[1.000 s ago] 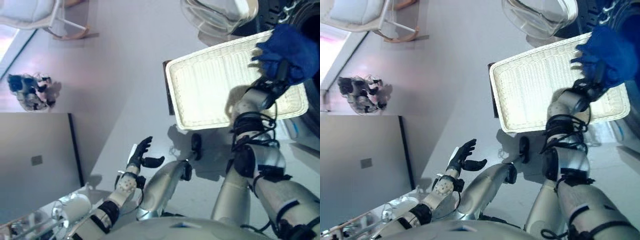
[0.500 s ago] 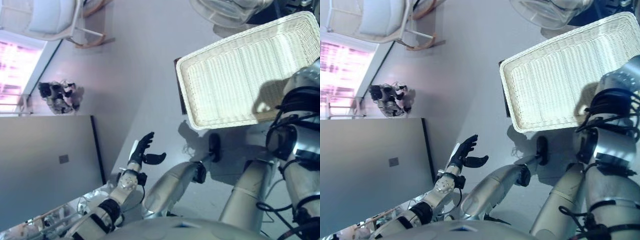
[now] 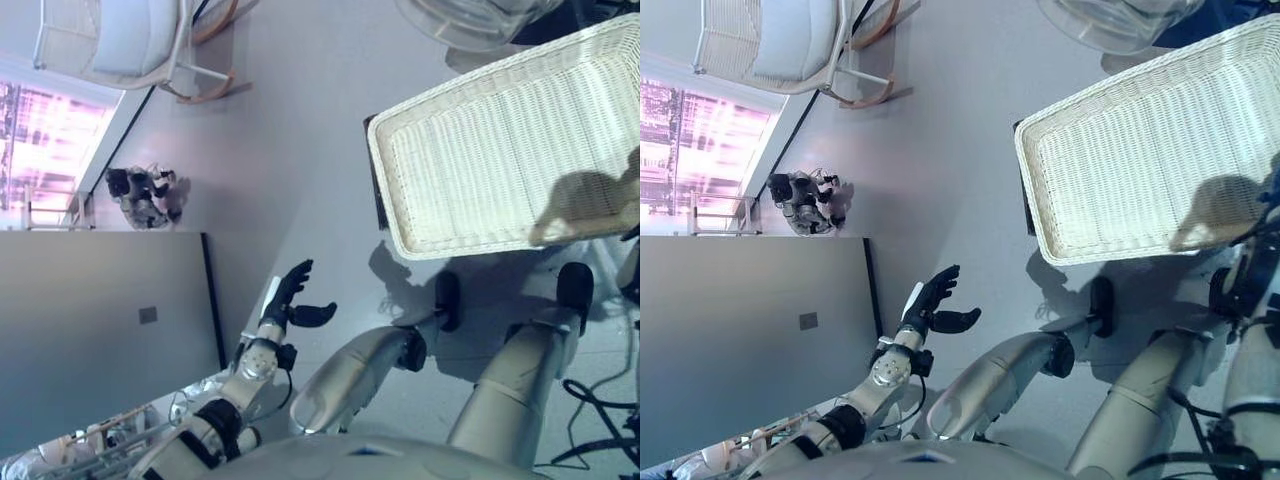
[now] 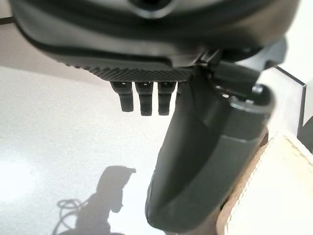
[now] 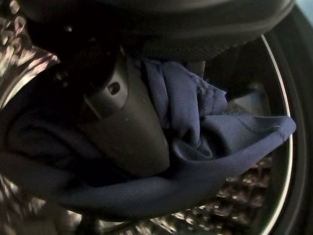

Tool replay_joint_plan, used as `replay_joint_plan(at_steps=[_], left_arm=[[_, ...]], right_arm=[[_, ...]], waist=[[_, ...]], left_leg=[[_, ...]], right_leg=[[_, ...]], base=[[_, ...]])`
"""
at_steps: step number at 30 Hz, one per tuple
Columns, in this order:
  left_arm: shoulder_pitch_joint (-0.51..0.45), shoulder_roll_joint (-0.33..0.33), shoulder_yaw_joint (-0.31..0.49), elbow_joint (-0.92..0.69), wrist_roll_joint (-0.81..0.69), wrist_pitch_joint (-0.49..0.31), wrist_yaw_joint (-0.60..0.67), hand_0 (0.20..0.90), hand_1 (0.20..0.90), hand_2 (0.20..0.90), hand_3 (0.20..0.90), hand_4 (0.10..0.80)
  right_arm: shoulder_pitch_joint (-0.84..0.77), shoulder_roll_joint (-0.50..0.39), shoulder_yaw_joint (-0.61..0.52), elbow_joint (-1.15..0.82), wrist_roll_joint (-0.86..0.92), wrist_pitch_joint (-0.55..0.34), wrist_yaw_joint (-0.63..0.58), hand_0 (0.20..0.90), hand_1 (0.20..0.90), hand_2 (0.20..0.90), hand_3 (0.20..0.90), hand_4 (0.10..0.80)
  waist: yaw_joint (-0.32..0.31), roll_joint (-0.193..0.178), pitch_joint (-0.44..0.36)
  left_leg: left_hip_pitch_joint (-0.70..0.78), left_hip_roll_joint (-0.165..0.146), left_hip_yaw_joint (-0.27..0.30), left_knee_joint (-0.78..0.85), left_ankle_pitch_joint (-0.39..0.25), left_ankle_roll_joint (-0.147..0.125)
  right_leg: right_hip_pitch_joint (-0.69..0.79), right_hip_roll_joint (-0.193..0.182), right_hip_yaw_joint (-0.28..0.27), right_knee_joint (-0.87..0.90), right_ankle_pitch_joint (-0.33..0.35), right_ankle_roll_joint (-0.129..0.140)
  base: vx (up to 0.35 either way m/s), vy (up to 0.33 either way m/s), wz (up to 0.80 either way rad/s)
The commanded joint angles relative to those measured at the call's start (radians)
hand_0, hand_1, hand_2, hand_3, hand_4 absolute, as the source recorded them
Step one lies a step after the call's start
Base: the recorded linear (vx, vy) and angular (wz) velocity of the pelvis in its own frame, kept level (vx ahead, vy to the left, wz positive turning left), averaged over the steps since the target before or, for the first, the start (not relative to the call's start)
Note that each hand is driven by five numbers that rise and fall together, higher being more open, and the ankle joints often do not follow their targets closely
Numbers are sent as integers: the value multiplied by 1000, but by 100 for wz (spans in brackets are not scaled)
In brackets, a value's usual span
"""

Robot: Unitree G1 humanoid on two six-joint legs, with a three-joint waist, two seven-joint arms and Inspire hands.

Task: Pick up the clothes and place them into the washing machine

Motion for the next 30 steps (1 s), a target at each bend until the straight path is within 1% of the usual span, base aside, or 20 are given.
replay_joint_plan(at_steps=[1,2,6,9,10,12,14,15,16,19,23,27,30], left_arm=[[79,84,71,61,27,-14,64,900,900,900,900,800],[75,85,79,61,30,-12,76,900,900,900,900,800],[75,84,82,41,39,-17,94,900,900,900,900,800],[78,83,76,30,42,-17,103,900,900,900,900,800],[76,86,80,31,43,-16,108,900,900,900,900,800],[74,84,83,31,47,-14,119,900,900,900,900,800],[72,89,91,30,46,-11,126,900,900,900,900,800],[69,87,91,27,43,-11,128,900,900,900,900,800],[68,86,92,28,36,-12,131,900,900,900,900,800],[64,81,94,32,33,-12,135,900,900,900,900,800],[49,65,95,58,15,-4,129,900,900,900,900,800],[36,56,100,104,-6,5,116,900,900,900,900,800],[10,48,103,143,-22,15,100,900,900,900,900,800]], right_arm=[[-53,-185,183,-11,-251,1,-121,900,900,900,900,800],[-39,-191,185,6,-322,31,-184,900,900,900,900,800],[-12,-163,155,-35,-350,58,-195,900,900,900,900,800],[-15,-160,182,17,-416,108,-245,900,900,900,900,800],[-19,-167,204,38,-457,138,-262,900,900,900,900,800],[-21,-147,219,45,-468,157,-267,900,900,900,900,800],[-24,-148,251,84,-506,202,-272,900,900,900,900,800],[-32,-133,255,75,-487,192,-266,900,900,900,900,800],[-30,-117,259,76,-490,205,-261,900,900,900,900,800],[-20,-96,253,81,-477,198,-251,900,900,900,900,800],[37,0,211,92,-366,168,-167,900,900,900,900,800],[87,94,175,122,-264,157,-91,900,900,900,900,800],[123,191,144,145,-154,139,-18,900,900,900,900,800]], waist=[[17,15,-107],[12,15,-102],[7,16,-97],[9,14,-98],[9,9,-98],[5,7,-96],[1,-3,-92],[-2,-5,-88],[-7,-11,-85],[-13,-21,-78],[-25,-45,-61],[-32,-74,-49],[-33,-99,-38]], left_leg=[[-59,-6,-6,-31,-19,-80],[-62,-5,-5,-28,-19,-79],[-74,0,-4,-22,-17,-81],[-80,4,-3,-23,-16,-81],[-81,6,-1,-24,-15,-81],[-83,10,1,-25,-16,-81],[-86,13,3,-24,-16,-81],[-87,16,4,-23,-16,-82],[-87,17,4,-24,-16,-81],[-88,21,5,-22,-16,-81],[-82,29,4,-16,-20,-79],[-68,38,-1,-11,-23,-77],[-57,48,-6,-3,-25,-75]], right_leg=[[28,56,51,43,-83,-84],[24,61,54,45,-81,-87],[17,65,53,50,-84,-89],[7,74,56,56,-86,-91],[5,75,55,55,-84,-92],[4,79,54,54,-84,-93],[7,83,52,50,-80,-93],[6,86,53,50,-78,-94],[7,91,53,49,-77,-95],[10,94,50,51,-77,-97],[29,106,42,45,-76,-98],[56,114,32,38,-73,-99],[80,122,17,34,-72,-102]], base=[[-11,-20,5],[0,0,0],[-6,-23,-9],[1,-10,-3],[0,0,0],[5,-6,-2],[6,-14,-5],[2,-11,-6],[-7,-16,-6],[-7,-17,-4],[3,-15,-4],[13,-25,-10],[6,-42,-1]])
